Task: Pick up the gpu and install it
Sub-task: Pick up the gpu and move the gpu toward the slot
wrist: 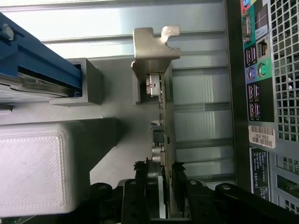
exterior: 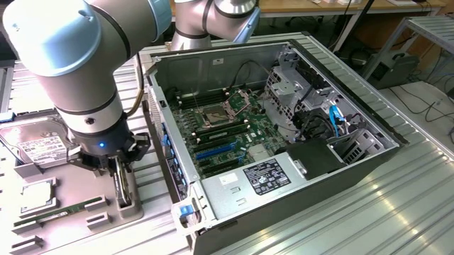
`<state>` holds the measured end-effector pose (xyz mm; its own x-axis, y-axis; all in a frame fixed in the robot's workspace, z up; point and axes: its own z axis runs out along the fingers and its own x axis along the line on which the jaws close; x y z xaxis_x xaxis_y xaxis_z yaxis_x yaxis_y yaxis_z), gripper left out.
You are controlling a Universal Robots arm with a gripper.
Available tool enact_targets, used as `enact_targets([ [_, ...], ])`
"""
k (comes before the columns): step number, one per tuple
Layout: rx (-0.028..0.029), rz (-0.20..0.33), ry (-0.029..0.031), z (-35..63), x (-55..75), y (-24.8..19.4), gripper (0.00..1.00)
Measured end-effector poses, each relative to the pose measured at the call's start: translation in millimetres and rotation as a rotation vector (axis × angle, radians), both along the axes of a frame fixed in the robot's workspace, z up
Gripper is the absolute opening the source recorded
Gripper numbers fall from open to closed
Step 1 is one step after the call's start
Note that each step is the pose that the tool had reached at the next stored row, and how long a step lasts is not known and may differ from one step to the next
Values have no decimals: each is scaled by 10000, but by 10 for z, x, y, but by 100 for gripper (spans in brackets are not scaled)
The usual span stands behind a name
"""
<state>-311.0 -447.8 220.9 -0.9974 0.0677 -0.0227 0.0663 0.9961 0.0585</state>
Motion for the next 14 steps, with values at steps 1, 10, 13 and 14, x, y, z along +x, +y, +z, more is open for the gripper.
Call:
enact_targets([
  [1, 0, 0, 0, 0, 7, 0, 36],
  [10, -1, -1, 1, 0, 25, -1, 36],
  [13, -1, 1, 0, -2, 25, -16, 36],
  [14, 0, 0, 0, -3, 24, -20, 36],
])
